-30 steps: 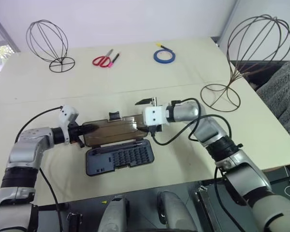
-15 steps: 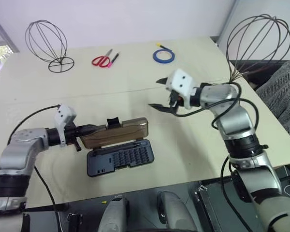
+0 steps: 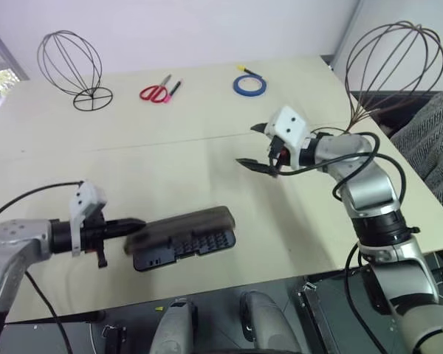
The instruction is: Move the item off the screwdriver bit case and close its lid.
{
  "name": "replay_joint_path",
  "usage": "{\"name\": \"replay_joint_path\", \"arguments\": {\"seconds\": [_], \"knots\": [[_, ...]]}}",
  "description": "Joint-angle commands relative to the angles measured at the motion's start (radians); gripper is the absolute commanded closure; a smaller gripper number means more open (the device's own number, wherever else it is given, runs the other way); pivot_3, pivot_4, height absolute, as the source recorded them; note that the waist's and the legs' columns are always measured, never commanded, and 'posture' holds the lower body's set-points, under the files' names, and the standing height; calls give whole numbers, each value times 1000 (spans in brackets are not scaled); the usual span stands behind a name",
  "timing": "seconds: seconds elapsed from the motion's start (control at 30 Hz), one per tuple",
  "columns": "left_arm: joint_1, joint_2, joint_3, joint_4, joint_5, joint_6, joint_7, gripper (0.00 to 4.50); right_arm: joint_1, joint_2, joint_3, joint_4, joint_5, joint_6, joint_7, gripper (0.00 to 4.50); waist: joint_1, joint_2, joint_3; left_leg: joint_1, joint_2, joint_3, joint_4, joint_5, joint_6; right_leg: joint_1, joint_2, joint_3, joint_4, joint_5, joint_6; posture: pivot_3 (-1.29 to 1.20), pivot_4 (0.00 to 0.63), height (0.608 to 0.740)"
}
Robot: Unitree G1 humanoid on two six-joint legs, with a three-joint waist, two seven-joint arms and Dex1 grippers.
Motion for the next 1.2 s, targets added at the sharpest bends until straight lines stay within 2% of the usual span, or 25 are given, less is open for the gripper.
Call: {"name": "replay_joint_path", "arguments": {"seconds": [0.03, 0.17, 0.2, 0.27, 0.4, 0.47, 0.5, 0.77, 1.03, 1.2], "knots": [[16, 26, 61, -34, -34, 7, -10, 4500, 4, 21, -32, -69, 67, 108, -24, 66, 2, 0, 0, 0, 0, 0, 0, 0, 0, 0, 0, 0, 0, 0, 0, 0, 150, 740], [-71, 29, 31, 33, -27, -5, 3, 4500, 10, 55, -46, -147, 179, 361, -46, 66, 5, 0, 0, 0, -1, 0, 0, 0, 0, 1, 0, 0, 0, 0, -1, 0, 150, 740], [-113, 25, 13, 59, -22, -9, 5, 4500, 6, 66, -57, -173, 222, 446, -51, 297, 5, 0, 0, 0, -1, 0, 0, 0, 0, 1, 0, 0, 0, 0, -1, 0, 150, 740], [-207, 17, -33, 116, -6, -20, 2, 4500, -1, 79, -81, -237, 322, 618, -44, 956, 6, 0, 0, -1, -1, 0, 1, 0, 0, 0, 1, -1, -1, 0, -1, 0, 150, 740], [-397, -12, -165, 250, 59, -78, -41, 4500, -12, 136, -153, -375, 527, 986, -43, 2972, 4, 0, 0, -3, -1, 0, 1, 0, 0, 0, 1, -1, -1, 1, 1, 0, 150, 740], [-477, -39, -229, 318, 96, -110, -67, 4500, 0, 160, -156, -398, 618, 1071, -73, 4086, 2, 0, 0, -4, -1, 0, 1, 0, 0, -1, 1, -2, -2, 2, 3, 0, 150, 740], [-509, -52, -260, 348, 113, -126, -84, 4500, 13, 162, -148, -399, 671, 1086, -96, 4463, 1, 0, 0, -4, -1, 0, 1, 0, 0, -1, 1, -2, -2, 2, 3, 0, 150, 740], [-651, -136, -444, 548, 249, -247, -207, 4500, 137, 176, -39, -290, 997, 1088, -387, 4463, -1, 0, 0, -10, -1, 0, 1, 0, 0, -5, 2, -2, -3, 2, 3, 0, 150, 740], [-657, -175, -493, 560, 293, -272, -257, 4500, 260, 265, 46, -251, 1184, 1088, -707, 4463, 0, -1, 0, -14, -1, 0, 3, 0, 0, -11, 1, -2, 2, 2, 4, 0, 150, 740], [-654, -190, -497, 550, 303, -271, -263, 4500, 323, 349, 37, -233, 1245, 1088, -924, 4463, 0, -1, 0, -14, -1, 0, 4, 0, 0, -11, 2, -2, 3, 2, 4, 0, 150, 740]]}}
